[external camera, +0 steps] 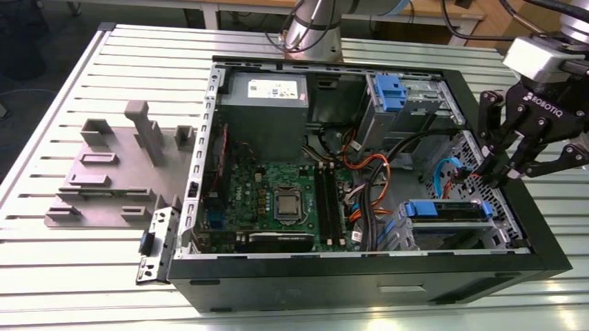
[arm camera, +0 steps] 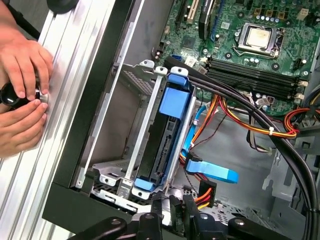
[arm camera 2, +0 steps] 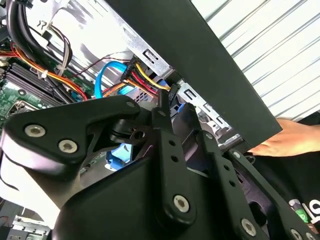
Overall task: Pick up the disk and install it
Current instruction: 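Insert the first disk wire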
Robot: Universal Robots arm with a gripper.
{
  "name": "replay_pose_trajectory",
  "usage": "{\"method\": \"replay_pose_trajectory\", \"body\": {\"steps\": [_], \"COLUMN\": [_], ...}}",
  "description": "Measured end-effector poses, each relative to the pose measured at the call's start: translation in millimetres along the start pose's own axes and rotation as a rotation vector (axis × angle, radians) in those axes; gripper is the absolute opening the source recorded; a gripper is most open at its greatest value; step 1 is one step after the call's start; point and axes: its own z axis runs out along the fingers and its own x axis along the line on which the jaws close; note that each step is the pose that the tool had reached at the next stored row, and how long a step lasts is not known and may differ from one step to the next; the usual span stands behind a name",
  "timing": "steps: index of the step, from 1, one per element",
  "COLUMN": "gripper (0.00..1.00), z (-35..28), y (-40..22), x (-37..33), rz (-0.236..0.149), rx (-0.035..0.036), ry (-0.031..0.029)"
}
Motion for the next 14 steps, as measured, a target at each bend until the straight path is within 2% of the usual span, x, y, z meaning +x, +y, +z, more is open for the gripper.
{"method": "replay_pose_trajectory", "body": {"steps": [5,6,8,9,11,14], "gripper": [0.29,0.22,0.22,0.17,0.17,0.17], "z": [0.1,0.1,0.1,0.1,0.2,-0.2], "y": [0.0,0.0,0.0,0.0,0.1,4.1], "x": [0.0,0.0,0.0,0.0,-0.1,-1.2], "rz": [-0.002,-0.003,-0.003,-0.004,-0.004,-0.004], "rx": [0.0003,0.0004,0.0005,0.0005,0.0006,0.0020], "ry": [0.0008,0.0008,0.0010,0.0010,0.0008,0.0015]}}
